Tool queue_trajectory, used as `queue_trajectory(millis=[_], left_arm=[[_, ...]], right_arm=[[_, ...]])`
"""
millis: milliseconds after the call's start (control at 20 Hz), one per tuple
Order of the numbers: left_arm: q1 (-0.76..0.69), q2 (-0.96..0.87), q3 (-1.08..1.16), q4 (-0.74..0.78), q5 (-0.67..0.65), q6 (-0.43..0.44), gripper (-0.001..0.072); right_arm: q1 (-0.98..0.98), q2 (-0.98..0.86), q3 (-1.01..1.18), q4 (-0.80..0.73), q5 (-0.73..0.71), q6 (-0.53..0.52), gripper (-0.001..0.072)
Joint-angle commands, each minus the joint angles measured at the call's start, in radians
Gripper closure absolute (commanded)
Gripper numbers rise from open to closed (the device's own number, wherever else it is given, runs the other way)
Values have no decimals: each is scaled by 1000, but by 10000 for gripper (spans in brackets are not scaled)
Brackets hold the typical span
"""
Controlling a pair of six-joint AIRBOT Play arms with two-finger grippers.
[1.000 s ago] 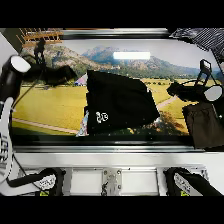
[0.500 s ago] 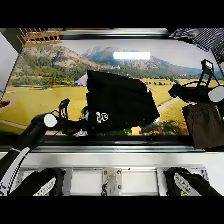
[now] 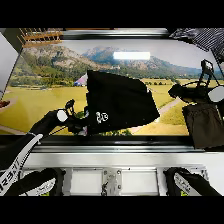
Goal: Fold the clothes and pants, and hang the long-sleeved shirts on hangers.
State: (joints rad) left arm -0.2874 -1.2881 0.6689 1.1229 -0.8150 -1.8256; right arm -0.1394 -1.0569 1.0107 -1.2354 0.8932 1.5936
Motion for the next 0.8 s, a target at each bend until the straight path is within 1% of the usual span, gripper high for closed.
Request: queue_trajectory(millis=[0, 50, 100, 150, 300, 400, 500, 550, 650, 750], left_arm=[[-68, -96, 71, 12, -48, 11, 86], [-77, -106, 81, 12, -50, 16, 291], [-77, -107, 85, 12, -54, 39, 600], [-73, -98, 85, 14, -54, 50, 694], [-27, -36, 85, 42, -74, 58, 694], [5, 6, 85, 37, -73, 75, 694], [16, 33, 85, 37, -69, 75, 693], [17, 39, 85, 37, -67, 76, 694], [17, 39, 85, 37, -68, 75, 694], [17, 39, 85, 37, -68, 76, 694]], right_arm=[[-3, 1, 0, -2, 17, -1, 249], [-3, 1, 0, -16, 34, -10, 249], [-5, 1, -1, -39, 60, -30, 248], [-11, 1, -6, -61, 92, -38, 239], [-68, -7, -86, -63, 182, -29, 239], [-103, -29, -198, -22, 174, -16, 238], [-111, -71, -301, 86, 105, -37, 237], [-105, -100, -347, 173, 54, -74, 237], [-81, -158, -409, 359, -45, -181, 237], [-50, -208, -422, 486, -142, -248, 237]])
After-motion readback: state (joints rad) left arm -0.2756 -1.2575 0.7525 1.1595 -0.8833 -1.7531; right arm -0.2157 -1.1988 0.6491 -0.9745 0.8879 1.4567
